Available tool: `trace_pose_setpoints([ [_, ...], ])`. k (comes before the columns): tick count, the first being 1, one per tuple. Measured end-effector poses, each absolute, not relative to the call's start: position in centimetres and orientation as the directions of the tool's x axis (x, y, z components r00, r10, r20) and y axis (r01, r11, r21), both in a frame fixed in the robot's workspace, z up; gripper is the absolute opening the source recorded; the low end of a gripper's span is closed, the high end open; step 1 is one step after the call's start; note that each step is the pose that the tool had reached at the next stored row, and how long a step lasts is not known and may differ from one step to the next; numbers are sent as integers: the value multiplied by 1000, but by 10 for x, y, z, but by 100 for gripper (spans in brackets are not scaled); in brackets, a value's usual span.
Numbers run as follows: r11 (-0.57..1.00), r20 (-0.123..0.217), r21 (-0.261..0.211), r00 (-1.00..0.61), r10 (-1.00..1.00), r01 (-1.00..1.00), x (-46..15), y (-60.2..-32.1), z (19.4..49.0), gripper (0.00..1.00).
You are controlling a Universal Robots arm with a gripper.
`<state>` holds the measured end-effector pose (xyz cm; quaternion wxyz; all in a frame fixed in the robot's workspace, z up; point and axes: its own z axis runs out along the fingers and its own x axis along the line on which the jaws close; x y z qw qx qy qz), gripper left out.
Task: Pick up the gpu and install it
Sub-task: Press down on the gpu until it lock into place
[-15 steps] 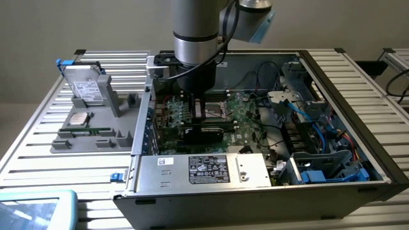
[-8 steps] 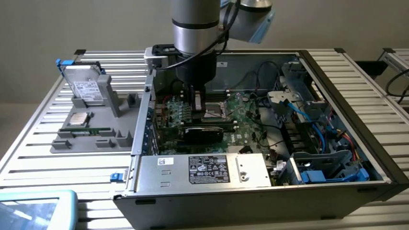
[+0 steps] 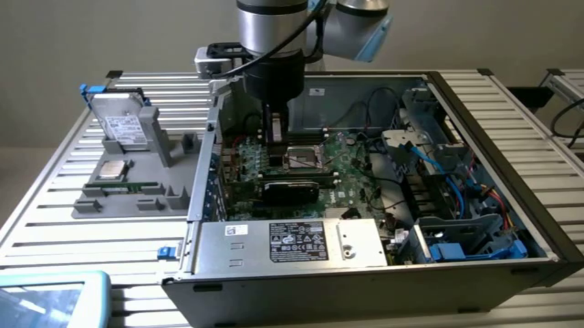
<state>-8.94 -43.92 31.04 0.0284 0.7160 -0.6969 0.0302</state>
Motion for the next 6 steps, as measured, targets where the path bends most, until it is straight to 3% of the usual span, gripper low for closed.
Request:
trace_pose_setpoints([
  [6, -27, 83, -1, 27, -996, -1000, -89, -439, 310, 15],
])
